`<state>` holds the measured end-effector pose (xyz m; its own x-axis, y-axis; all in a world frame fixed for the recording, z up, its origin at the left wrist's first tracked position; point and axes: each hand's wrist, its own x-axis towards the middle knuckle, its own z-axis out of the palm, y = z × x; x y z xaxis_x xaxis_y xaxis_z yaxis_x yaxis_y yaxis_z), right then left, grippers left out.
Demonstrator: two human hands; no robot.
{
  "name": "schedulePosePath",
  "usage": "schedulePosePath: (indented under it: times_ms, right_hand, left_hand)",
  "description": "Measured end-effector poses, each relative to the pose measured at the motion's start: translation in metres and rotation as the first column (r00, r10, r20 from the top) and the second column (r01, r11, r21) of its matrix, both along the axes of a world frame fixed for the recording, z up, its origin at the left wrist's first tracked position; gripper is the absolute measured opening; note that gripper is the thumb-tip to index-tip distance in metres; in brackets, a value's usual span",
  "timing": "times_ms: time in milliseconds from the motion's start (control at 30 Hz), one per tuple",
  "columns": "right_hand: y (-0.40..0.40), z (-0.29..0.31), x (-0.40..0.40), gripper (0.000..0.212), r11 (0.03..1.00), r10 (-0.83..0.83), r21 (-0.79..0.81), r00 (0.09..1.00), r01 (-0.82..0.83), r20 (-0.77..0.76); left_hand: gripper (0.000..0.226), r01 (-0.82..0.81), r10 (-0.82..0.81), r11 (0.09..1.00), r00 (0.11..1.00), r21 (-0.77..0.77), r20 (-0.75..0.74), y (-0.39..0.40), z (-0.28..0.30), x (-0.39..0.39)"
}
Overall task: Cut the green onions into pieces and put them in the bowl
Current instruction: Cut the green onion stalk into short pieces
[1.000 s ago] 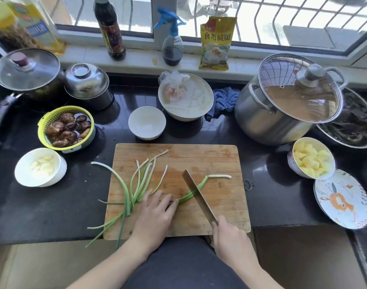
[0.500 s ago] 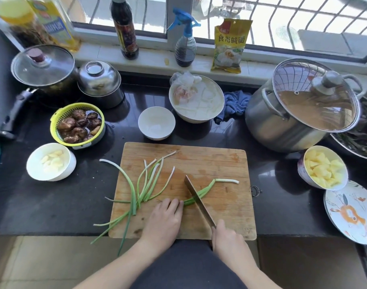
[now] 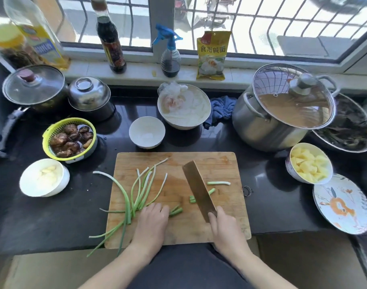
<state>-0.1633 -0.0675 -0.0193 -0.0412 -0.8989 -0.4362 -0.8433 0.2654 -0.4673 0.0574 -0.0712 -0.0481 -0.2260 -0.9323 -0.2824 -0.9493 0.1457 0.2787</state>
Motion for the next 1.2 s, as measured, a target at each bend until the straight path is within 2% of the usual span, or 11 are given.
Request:
schedulePosePath:
  times_ms: [133,200,267,400,567,633,800,967,1067,1133,1200]
  right_hand:
    - [-0.007,0.014,-0.031,0.022,0.973,-0.214,-0.068,0.973,0.22,0.091]
    - [-0.012,0.02,-0.051,0.024,0.947,-0.307,-0.064,0.945,0.315,0.112]
    - [-0.016,0.025,-0.067,0.024,0.931,-0.351,-0.063,0.93,0.359,0.107]
    - [-0.014,0.029,-0.091,0.025,0.932,-0.355,-0.052,0.932,0.359,0.076]
    - [-0.011,0.028,-0.104,0.024,0.946,-0.321,-0.018,0.945,0.323,0.069]
    - [-0.009,0.024,-0.11,0.025,0.947,-0.318,-0.01,0.945,0.32,0.079]
    - [-0.007,0.021,-0.122,0.025,0.936,-0.351,0.001,0.931,0.353,0.099]
    - [-0.013,0.021,-0.133,0.029,0.941,-0.336,0.017,0.935,0.337,0.112]
    - [-0.021,0.024,-0.133,0.03,0.951,-0.307,0.006,0.945,0.309,0.116]
    - [-0.027,0.025,-0.13,0.029,0.954,-0.3,0.013,0.945,0.301,0.13]
    - [-0.035,0.024,-0.12,0.027,0.962,-0.274,0.022,0.951,0.274,0.141]
  left_hand:
    - [0.006,-0.132,0.127,0.991,0.976,-0.015,-0.176,-0.015,0.003,-0.012]
    - [0.009,-0.116,0.094,0.991,0.958,-0.069,-0.272,-0.031,0.01,-0.036]
    - [0.016,-0.059,0.031,0.994,0.954,-0.087,-0.298,-0.047,0.012,-0.062]
    - [0.019,0.058,-0.06,0.998,0.995,-0.024,-0.079,-0.062,0.004,-0.099]
    - [0.024,0.23,-0.225,0.973,0.969,-0.038,0.098,-0.064,0.0,-0.108]
    - [0.022,0.253,-0.246,0.966,0.964,-0.059,0.104,-0.066,0.001,-0.113]
    - [0.018,0.233,-0.243,0.956,0.969,-0.181,-0.037,-0.097,0.007,-0.143]
    - [0.012,0.371,-0.343,0.916,0.922,-0.152,0.182,-0.122,-0.008,-0.167]
    - [0.012,0.452,-0.422,0.888,0.875,-0.089,0.238,-0.12,-0.013,-0.171]
    - [0.012,0.427,-0.408,0.902,0.89,-0.058,0.203,-0.115,-0.009,-0.171]
    - [0.011,0.235,-0.234,0.971,0.971,-0.038,0.049,-0.111,-0.004,-0.158]
